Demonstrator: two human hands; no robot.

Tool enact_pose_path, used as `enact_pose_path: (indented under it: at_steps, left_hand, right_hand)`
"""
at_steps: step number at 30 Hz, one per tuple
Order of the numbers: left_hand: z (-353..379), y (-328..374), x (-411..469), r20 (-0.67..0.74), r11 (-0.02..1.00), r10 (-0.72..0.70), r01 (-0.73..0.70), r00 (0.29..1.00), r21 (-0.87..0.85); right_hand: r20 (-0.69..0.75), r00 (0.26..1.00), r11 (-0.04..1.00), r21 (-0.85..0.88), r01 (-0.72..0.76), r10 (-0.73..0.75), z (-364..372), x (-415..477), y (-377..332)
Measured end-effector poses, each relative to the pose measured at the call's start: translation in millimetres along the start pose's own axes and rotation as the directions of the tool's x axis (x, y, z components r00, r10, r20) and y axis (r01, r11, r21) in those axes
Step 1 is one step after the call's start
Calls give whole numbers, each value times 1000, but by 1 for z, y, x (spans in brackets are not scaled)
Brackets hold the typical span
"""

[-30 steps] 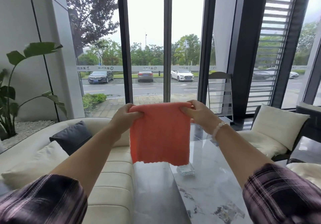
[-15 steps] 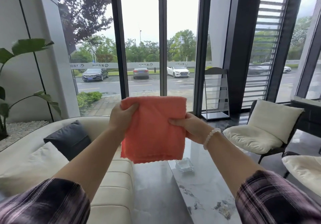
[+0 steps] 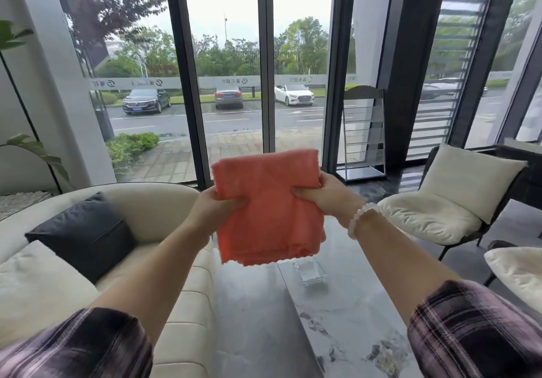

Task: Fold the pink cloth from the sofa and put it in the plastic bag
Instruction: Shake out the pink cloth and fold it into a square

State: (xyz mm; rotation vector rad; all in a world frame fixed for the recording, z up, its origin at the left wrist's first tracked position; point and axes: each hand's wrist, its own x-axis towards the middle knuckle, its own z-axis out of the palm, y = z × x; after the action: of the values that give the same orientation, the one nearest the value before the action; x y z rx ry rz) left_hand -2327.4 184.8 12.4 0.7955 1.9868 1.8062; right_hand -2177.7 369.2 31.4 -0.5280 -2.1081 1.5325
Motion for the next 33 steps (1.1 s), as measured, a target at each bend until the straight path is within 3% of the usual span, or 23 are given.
enact_pose_path:
  at_steps: [5,15,25,33]
  left_hand:
    - [30,-25,96,-18,993,-81,83,997,81]
    - [60,-81,257,-52,972,-175,181,983,147]
    - [117,-147,433,202,953,-161,99,966,285]
    - [218,-132,509,565,961,-158,-4,810,275]
  right_hand:
    - [-54,993,978,-176,-111,103,-13,99,47]
    - [10,939,934,-115,-340,343,-24,239,101]
    - [-206,870,894,88,-439,447,-40,351,181]
    - [-505,687,850,251,-462,522,-94,354,210]
